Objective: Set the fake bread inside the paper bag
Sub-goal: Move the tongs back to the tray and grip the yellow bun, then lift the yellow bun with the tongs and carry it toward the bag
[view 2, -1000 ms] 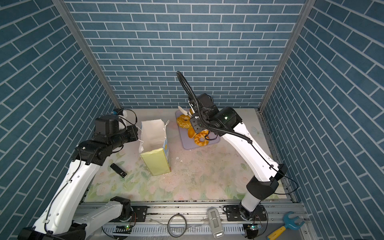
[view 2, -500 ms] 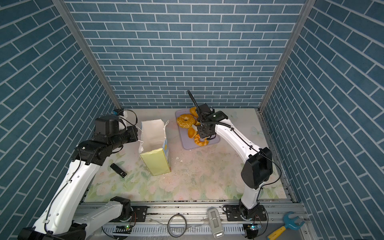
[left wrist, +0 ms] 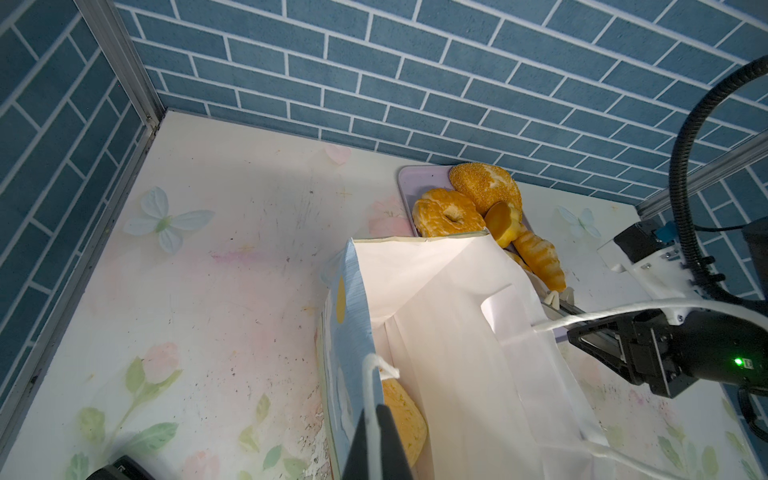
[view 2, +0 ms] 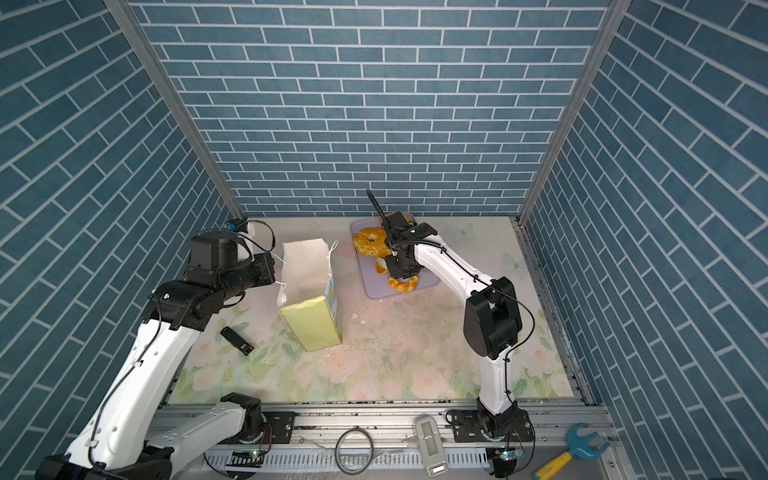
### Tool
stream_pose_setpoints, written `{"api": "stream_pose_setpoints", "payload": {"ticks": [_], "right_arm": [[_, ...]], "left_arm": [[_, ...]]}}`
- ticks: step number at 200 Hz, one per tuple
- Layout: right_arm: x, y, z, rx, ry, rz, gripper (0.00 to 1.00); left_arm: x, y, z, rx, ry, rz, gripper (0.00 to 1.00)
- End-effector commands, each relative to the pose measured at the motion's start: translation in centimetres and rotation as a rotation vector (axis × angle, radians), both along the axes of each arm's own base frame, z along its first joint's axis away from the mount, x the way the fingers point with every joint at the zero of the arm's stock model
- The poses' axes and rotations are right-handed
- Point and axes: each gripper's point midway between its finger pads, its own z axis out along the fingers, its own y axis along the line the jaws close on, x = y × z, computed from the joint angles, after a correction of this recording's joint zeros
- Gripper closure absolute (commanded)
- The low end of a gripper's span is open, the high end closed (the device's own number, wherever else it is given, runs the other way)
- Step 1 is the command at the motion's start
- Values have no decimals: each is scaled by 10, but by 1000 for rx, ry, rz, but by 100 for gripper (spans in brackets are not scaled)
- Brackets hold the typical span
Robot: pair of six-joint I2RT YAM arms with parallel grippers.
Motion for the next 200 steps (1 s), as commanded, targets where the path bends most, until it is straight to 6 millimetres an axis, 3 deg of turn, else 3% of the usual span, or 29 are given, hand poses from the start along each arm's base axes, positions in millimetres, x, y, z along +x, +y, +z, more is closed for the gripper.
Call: {"api": "stream_pose_setpoints", "payload": {"ticks": [1, 53, 112, 170, 200], "right_arm": [[7, 7, 19, 46, -51, -5, 66], [-6, -4, 55, 80, -127, -8, 74], [-25, -23, 92, 87, -211, -27, 77], [-59, -42, 176, 164, -360, -31, 79], [-78, -35, 225, 239, -439, 13, 79]], "left_arm": [[-1, 2, 1, 2, 0, 4, 100], [-4, 1, 2, -18, -4, 3, 100], [-8, 0, 2, -43, -5, 7, 99], [-13, 2, 2, -45, -6, 18, 95], [-15, 7, 3, -43, -16, 44, 83]]}}
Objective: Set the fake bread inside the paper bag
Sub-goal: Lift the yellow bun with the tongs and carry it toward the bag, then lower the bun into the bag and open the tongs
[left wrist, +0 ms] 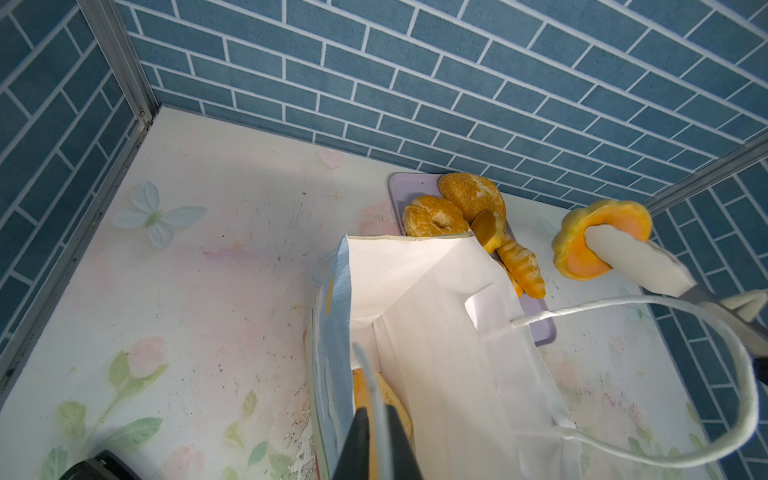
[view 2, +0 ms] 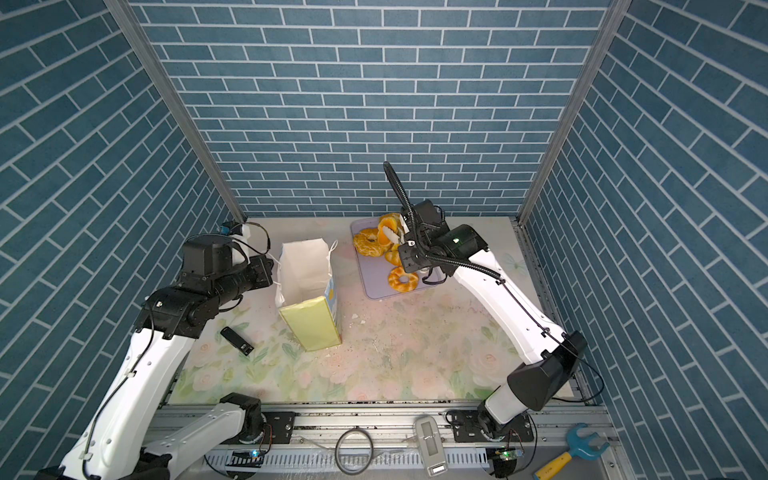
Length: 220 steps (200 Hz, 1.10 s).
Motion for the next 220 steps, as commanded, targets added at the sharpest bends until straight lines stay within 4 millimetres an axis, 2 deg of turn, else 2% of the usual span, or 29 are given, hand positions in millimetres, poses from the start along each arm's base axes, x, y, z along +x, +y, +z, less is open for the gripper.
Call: {"api": "stream_pose_setpoints", "payload": {"ticks": [1, 21, 50, 64, 82, 117, 137, 184, 220], "right_arm": [[-17, -1, 54, 82, -108, 5, 79], [-27, 11, 82, 95, -183, 68, 79], [-37, 31, 112, 88, -262, 144, 79], [-37, 42, 119, 74, -277, 165, 80], [-43, 62, 123, 52, -294, 223, 80], [-61, 105, 119, 17, -312, 362, 79], [-68, 121, 113, 1, -310, 410, 79], [-78, 138, 83, -86, -254, 478, 79], [-82, 149, 58, -137, -203, 522, 78]], "left_arm": [[-5, 7, -4, 7, 6, 32, 83], [-7, 10, 1, 17, -7, 43, 76], [-10, 16, 9, 51, -18, 53, 60], [-13, 24, 11, 96, -3, 79, 51], [-16, 29, 15, 124, -8, 86, 45], [-21, 35, 19, 145, -23, 101, 41], [-21, 37, 22, 156, -27, 101, 41], [-21, 36, 24, 154, -31, 99, 40], [-16, 26, 14, 127, -2, 54, 39]]}}
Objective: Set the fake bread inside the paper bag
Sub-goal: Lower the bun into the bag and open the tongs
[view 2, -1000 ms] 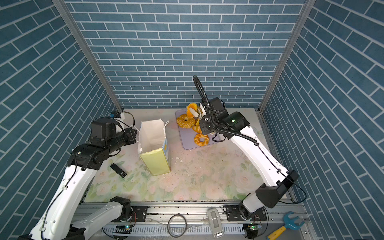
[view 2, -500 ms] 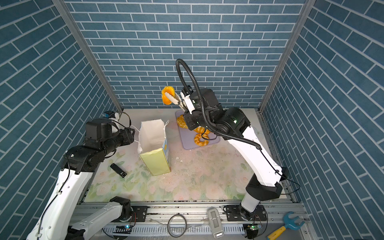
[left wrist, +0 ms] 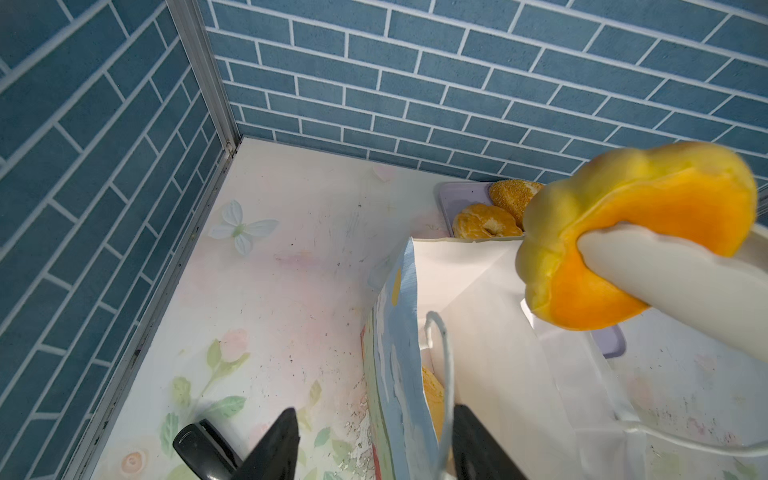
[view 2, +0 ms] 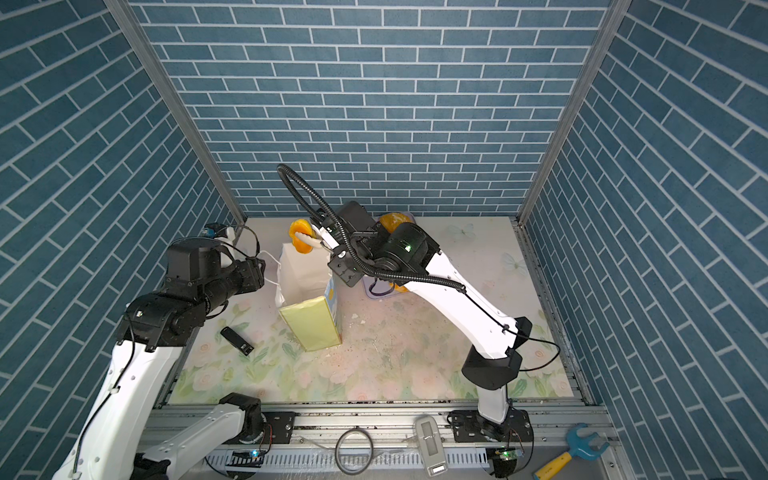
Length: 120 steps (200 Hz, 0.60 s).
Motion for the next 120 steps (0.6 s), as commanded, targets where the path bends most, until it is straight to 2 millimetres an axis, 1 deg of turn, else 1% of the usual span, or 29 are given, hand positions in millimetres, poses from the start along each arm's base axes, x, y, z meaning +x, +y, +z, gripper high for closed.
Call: {"api": "stream_pose_setpoints", "payload": {"ticks": [1, 16, 48, 70, 93, 109, 120], "right_arm": [[-3, 6, -1, -16, -17, 39, 78], [-3, 10, -8, -36, -11, 46, 78], [-5, 14, -11, -51, -14, 53, 76], [-3, 14, -16, -76, -16, 51, 73], [-4, 15, -17, -87, -18, 55, 69], [-4, 16, -15, -79, -25, 55, 62], [-3, 17, -14, -76, -30, 53, 60]], "left_arm": [[3, -5, -1, -10, 10, -30, 39], [4, -10, -6, -27, 25, -48, 40], [7, -17, -11, -44, 42, -74, 40], [9, -18, -14, -48, 51, -78, 41], [11, -20, -14, -53, 51, -81, 44], [12, -20, -17, -53, 58, -82, 45], [13, -21, -19, -51, 65, -85, 47]]}}
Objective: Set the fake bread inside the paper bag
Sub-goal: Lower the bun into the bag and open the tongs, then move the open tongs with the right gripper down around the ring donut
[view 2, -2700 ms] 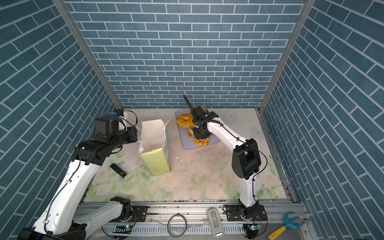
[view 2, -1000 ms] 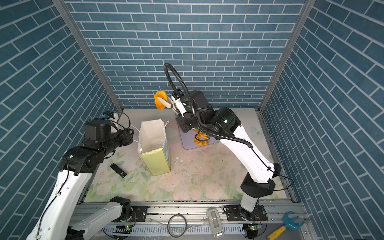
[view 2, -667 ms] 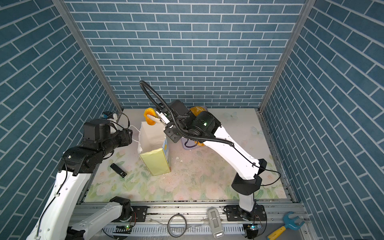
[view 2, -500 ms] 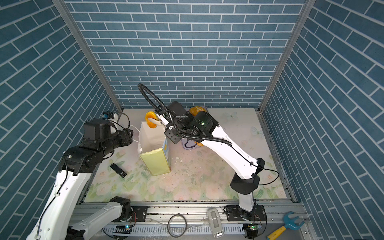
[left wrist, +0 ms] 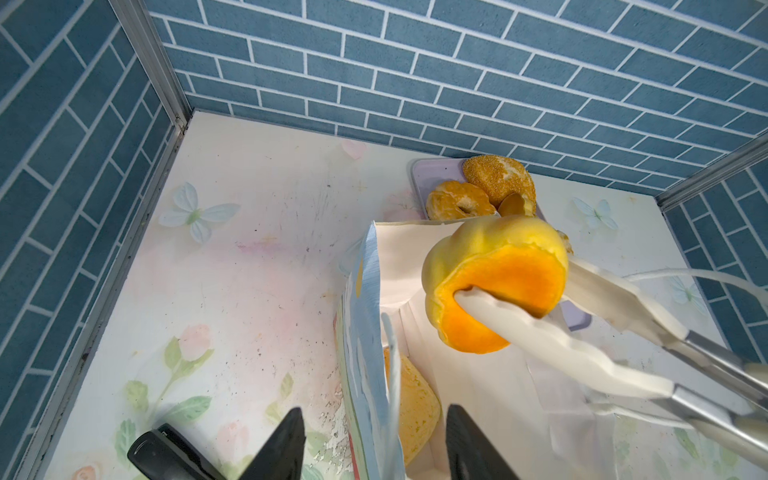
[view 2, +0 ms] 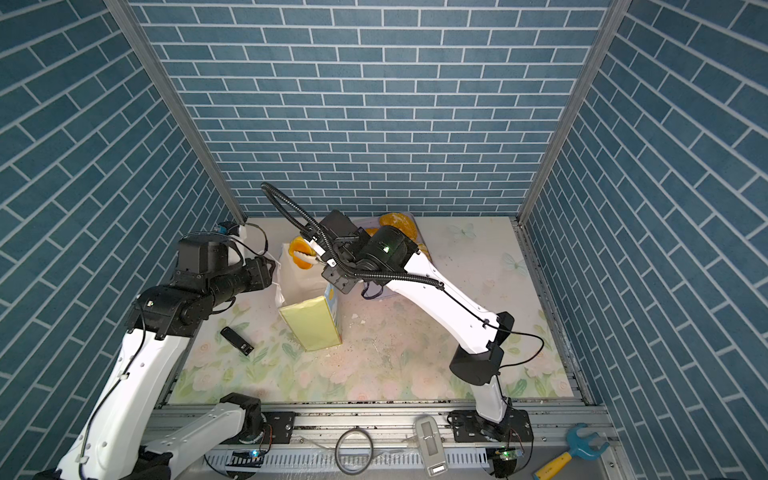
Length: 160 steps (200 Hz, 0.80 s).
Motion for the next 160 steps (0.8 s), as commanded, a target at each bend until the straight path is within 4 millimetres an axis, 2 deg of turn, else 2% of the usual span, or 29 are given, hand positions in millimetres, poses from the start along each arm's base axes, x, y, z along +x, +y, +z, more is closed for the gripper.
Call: {"api": "stream_pose_setpoints", "payload": {"ticks": [1, 39, 66, 80, 133, 160], "right_arm": [[0, 2, 18, 35, -50, 13, 60], [1, 0, 31, 61, -83, 4, 55], [5, -6, 59, 132, -138, -29, 55], [11, -14, 75, 171, -194, -76, 55], [20, -36, 105, 246, -282, -164, 55], [32, -60, 119, 261, -338, -252, 55]], "left_arm": [[4, -2, -7, -1, 12, -7, 47], [5, -3, -17, 1, 36, -11, 58], [5, -2, -18, -2, 35, -2, 67], [4, -1, -18, -1, 31, -1, 71], [4, -2, -21, -7, 37, -4, 79], [3, -2, -20, -11, 34, -5, 82]]}}
